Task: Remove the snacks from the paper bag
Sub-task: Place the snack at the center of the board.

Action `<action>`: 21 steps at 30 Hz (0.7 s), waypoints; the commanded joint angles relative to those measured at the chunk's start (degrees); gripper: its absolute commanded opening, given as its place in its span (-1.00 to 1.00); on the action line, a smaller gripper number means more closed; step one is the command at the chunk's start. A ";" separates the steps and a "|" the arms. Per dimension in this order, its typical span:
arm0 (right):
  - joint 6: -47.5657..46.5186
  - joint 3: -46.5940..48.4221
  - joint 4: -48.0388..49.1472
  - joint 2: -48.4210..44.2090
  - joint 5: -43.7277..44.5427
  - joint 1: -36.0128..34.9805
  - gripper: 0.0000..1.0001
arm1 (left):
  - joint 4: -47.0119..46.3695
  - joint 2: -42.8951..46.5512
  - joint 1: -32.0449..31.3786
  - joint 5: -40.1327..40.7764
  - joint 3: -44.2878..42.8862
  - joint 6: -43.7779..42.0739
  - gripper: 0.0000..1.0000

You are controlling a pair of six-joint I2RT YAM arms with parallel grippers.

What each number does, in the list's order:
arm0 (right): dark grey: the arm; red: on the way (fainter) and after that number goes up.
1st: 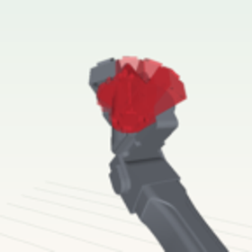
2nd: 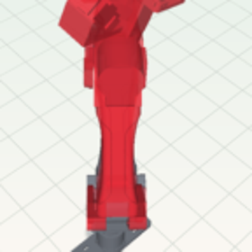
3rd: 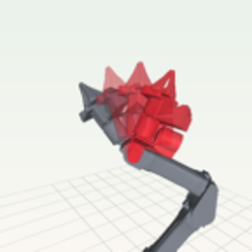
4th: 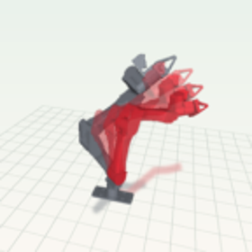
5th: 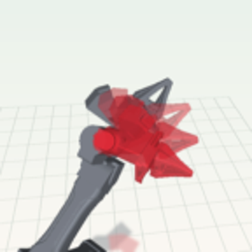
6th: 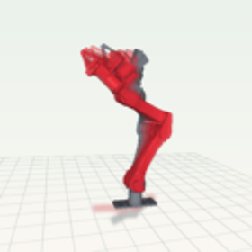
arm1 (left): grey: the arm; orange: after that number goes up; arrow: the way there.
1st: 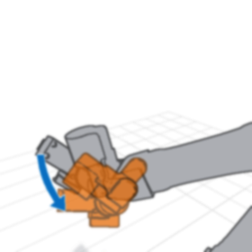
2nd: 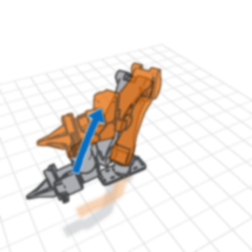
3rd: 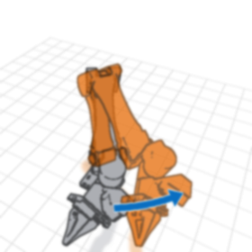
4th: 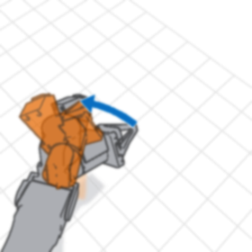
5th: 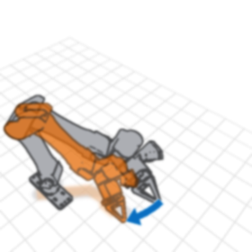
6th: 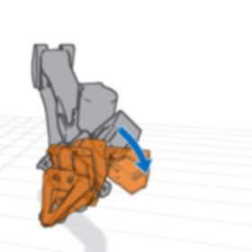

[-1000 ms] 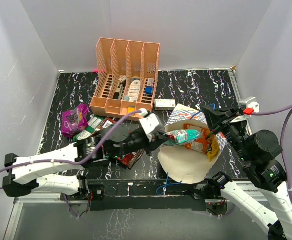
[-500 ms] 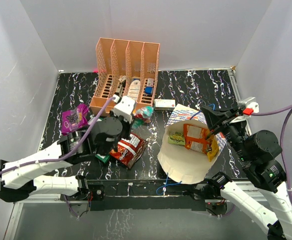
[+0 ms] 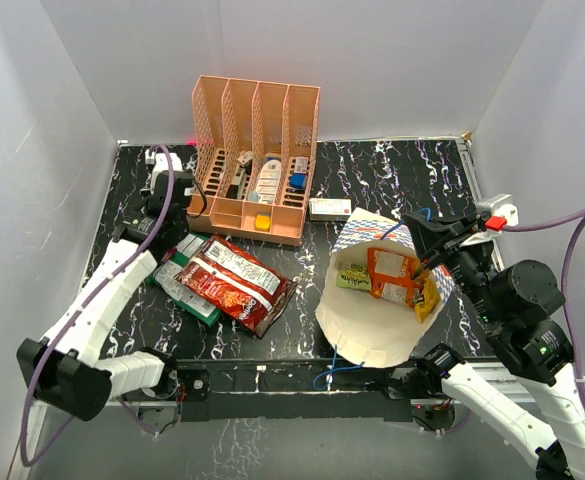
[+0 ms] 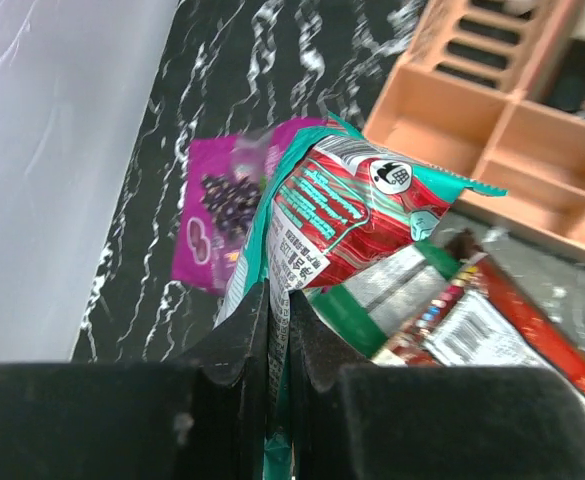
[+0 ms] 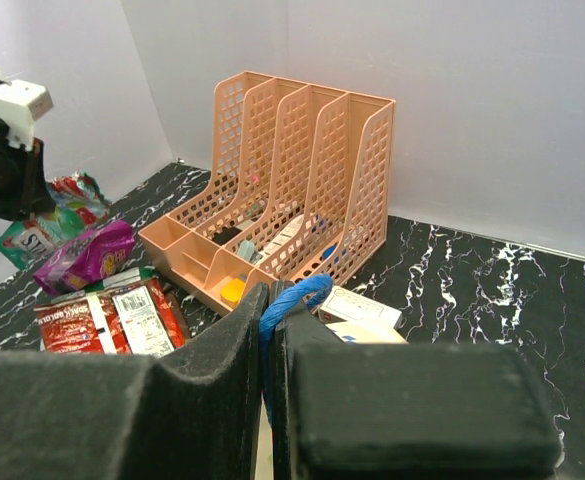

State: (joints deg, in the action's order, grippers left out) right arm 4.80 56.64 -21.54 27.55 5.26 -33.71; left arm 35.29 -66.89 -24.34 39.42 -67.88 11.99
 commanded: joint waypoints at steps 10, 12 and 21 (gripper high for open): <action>-0.23 2.09 1.40 -1.15 1.12 -0.25 -0.85 | -9.24 -9.93 3.84 -12.37 7.38 -3.02 -1.00; -0.28 2.07 1.33 -1.24 1.20 -0.20 -0.85 | -9.09 -10.91 3.79 -14.03 7.92 -2.97 -1.00; -0.10 1.98 1.32 -0.84 0.87 -0.19 -0.85 | -7.44 -6.97 3.85 -23.92 6.84 -1.55 -0.14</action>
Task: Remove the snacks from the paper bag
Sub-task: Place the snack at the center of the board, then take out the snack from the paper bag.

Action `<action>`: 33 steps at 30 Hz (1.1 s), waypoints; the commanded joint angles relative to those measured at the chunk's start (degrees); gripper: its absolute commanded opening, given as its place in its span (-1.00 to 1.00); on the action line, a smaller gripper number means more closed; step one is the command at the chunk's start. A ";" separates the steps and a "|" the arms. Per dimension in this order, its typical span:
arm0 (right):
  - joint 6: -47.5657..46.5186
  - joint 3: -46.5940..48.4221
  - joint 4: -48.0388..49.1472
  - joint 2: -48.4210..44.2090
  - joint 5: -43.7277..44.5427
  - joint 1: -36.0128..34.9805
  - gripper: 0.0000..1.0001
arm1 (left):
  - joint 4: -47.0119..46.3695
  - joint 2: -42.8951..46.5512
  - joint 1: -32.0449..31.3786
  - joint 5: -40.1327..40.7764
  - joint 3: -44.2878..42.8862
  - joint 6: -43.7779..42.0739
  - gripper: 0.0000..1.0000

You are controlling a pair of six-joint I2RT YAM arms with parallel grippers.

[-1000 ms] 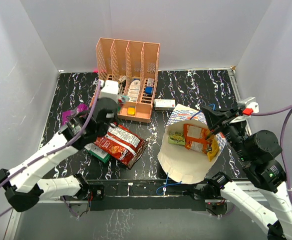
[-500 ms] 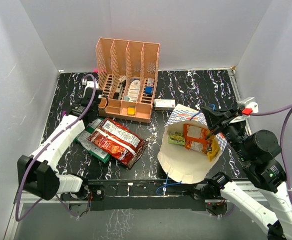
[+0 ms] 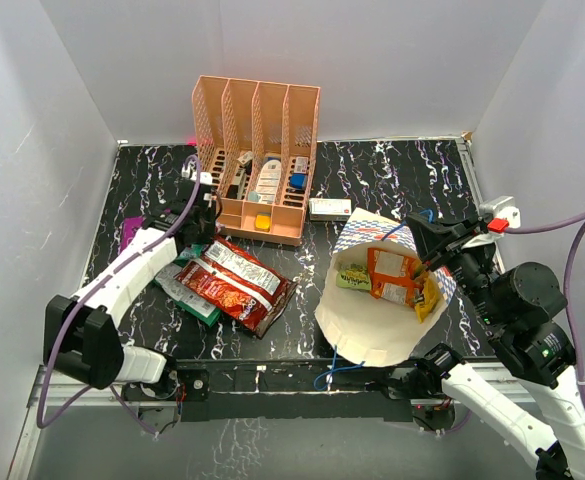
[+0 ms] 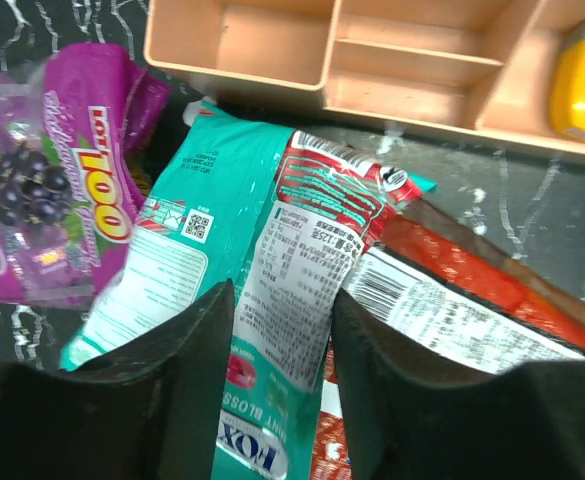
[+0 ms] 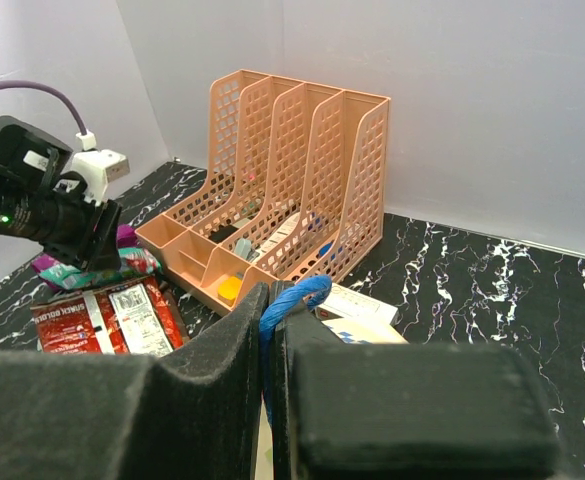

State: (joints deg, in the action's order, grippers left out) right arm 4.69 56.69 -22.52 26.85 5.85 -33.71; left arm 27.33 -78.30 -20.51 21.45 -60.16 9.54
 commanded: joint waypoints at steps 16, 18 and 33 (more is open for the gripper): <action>1.20 1.71 2.09 0.24 -0.15 -0.15 -0.85 | -12.97 19.15 -0.64 -41.32 0.82 19.90 0.26; 1.20 2.43 1.63 0.94 -0.34 -0.20 -0.85 | -21.03 21.10 -3.68 -43.49 5.21 22.90 0.30; 1.49 2.57 3.12 1.16 -0.91 -0.16 -0.85 | -39.58 5.34 -52.13 -15.11 1.92 1.47 0.27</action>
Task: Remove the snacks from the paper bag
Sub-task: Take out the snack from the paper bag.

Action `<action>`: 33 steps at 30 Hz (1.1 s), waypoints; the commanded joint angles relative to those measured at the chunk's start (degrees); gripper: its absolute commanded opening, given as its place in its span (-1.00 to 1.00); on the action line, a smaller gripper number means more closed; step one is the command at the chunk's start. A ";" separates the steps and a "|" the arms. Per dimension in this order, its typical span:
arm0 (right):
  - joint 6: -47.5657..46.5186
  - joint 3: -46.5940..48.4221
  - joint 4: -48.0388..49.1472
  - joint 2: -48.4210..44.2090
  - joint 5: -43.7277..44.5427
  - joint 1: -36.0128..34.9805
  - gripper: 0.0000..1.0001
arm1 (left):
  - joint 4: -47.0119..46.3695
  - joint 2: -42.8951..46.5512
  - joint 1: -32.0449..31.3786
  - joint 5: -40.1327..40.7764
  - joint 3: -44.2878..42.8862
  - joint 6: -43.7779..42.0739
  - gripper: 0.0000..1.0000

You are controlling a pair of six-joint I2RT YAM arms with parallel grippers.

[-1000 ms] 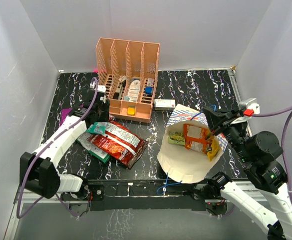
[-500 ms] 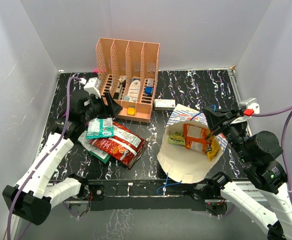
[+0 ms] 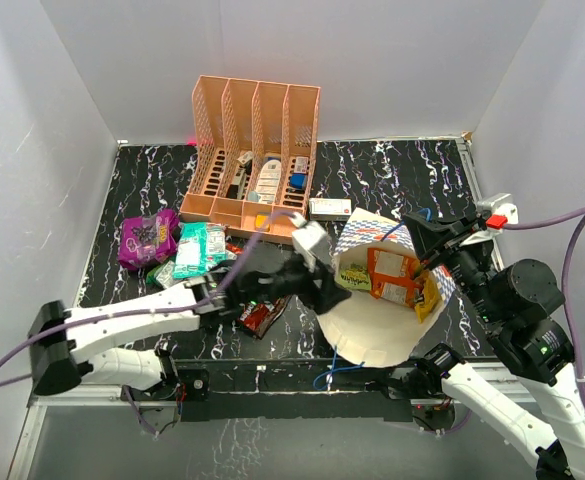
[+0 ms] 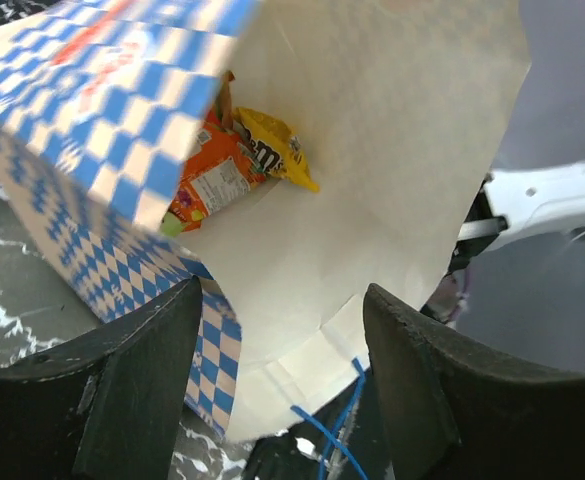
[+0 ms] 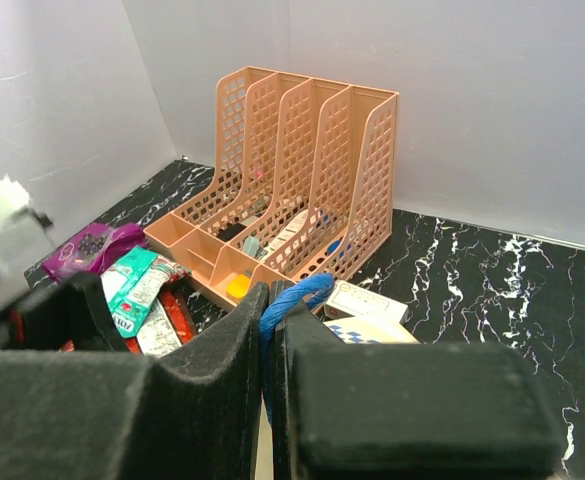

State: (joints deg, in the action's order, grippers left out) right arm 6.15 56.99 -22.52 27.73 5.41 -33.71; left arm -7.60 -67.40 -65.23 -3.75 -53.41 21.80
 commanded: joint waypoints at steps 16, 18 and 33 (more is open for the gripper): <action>-0.88 4.34 2.32 0.33 0.34 -0.18 -0.85 | -11.50 -11.53 -16.86 21.63 -4.11 -31.30 0.32; -0.92 3.91 2.83 0.60 -0.05 -0.16 -0.85 | -8.02 -6.73 -16.86 22.79 -2.81 -27.68 0.32; -0.19 2.84 4.18 0.97 -1.91 -0.18 -0.85 | 0.87 -1.62 -19.38 4.14 -7.12 -31.91 0.32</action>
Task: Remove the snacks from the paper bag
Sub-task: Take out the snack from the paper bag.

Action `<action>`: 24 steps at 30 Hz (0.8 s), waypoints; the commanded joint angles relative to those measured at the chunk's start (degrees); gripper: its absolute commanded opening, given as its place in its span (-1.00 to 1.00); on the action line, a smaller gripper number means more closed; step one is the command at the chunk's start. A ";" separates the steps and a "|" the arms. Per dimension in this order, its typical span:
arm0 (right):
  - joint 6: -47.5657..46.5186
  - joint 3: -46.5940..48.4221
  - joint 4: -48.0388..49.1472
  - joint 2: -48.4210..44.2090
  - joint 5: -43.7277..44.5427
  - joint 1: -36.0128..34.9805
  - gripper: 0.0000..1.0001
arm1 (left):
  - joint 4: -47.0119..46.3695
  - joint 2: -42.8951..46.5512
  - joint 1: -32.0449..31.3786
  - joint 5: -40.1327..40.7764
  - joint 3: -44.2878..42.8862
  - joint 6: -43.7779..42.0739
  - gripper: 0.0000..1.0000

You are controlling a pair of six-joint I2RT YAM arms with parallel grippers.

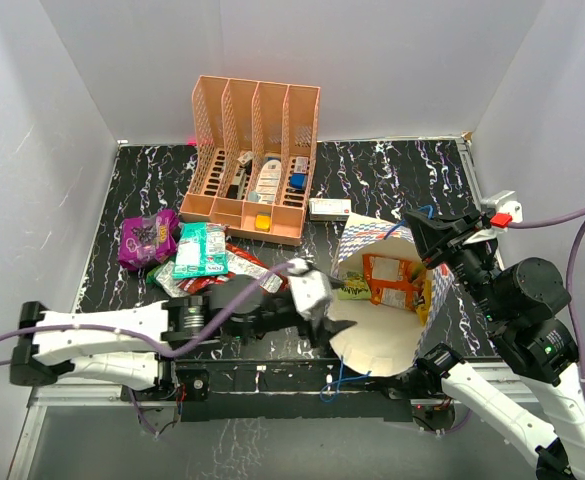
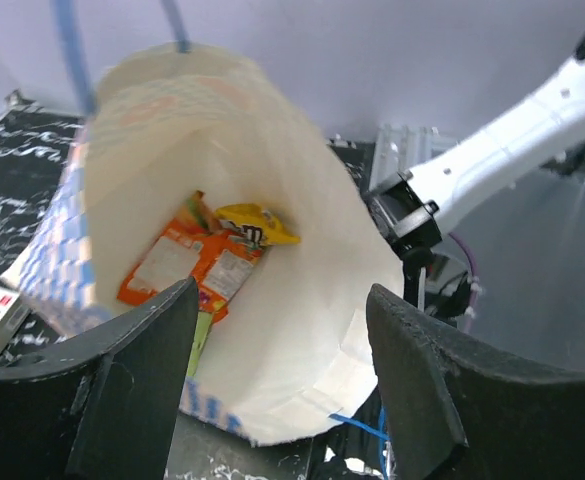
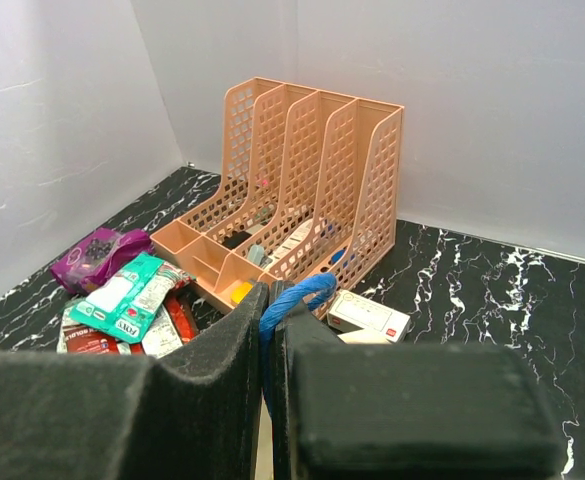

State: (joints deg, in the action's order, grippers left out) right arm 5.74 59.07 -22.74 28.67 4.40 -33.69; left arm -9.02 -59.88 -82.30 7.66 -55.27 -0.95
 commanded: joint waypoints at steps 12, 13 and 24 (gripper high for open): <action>0.24 2.29 3.72 -0.56 -0.24 -0.21 -0.85 | -17.30 -34.92 0.71 2.72 -6.50 -34.40 -0.02; 0.37 2.36 3.67 -0.66 -0.19 -0.19 -0.85 | -18.19 -36.60 1.63 1.88 -6.89 -33.75 -0.07; 0.77 3.41 3.25 0.05 -0.84 -0.23 -0.85 | -30.02 -54.63 7.23 3.15 -11.53 -37.97 0.21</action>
State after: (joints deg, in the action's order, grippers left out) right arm 6.13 59.44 -22.65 28.60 4.36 -33.69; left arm -31.70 -112.01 -76.88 10.24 -64.51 -36.03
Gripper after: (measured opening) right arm 0.077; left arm 0.559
